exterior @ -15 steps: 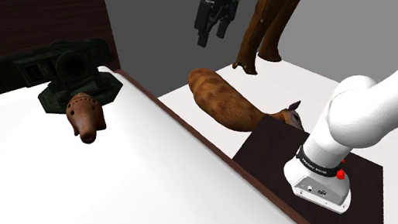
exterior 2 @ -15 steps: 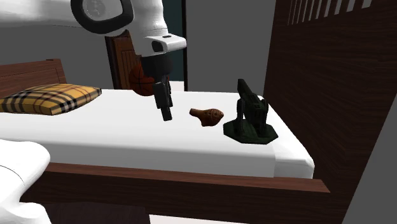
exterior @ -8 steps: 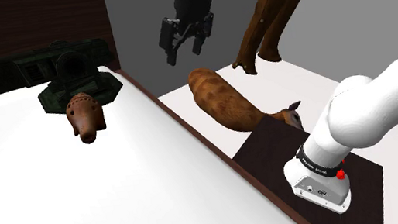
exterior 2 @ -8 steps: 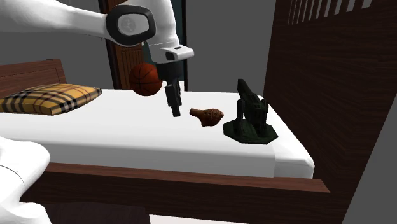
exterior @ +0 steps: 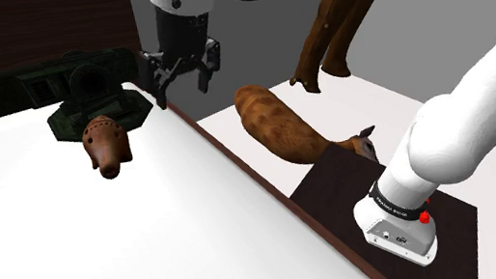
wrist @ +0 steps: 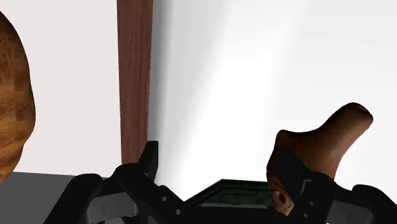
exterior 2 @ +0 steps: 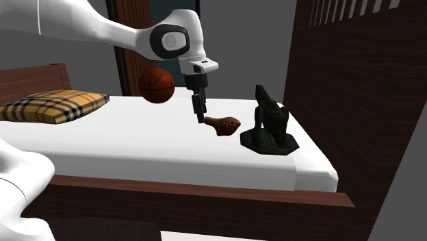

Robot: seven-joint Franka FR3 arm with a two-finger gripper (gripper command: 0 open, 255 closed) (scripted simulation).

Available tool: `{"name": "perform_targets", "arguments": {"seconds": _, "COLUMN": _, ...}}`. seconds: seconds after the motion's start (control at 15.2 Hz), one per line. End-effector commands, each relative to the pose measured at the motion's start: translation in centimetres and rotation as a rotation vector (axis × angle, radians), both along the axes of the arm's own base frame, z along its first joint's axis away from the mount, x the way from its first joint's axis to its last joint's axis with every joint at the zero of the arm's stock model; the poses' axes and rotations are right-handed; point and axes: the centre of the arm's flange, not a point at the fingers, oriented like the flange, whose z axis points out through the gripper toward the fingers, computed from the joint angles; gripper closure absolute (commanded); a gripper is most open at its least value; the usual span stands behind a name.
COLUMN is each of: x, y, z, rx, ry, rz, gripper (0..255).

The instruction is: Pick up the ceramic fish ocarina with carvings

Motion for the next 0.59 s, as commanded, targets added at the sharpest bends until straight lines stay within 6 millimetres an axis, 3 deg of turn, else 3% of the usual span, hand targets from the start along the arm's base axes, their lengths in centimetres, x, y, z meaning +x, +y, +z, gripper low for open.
{"name": "perform_targets", "arguments": {"seconds": 0.0, "x": 0.9, "y": 2.3, "z": -0.9, "rx": 0.002, "ry": 0.003, "rz": -0.022, "gripper": 0}}
{"name": "perform_targets", "arguments": {"seconds": 0.53, "x": 5.6, "y": 11.4, "z": -4.2, "rx": 0.006, "ry": 0.012, "rz": -0.099, "gripper": 0}}
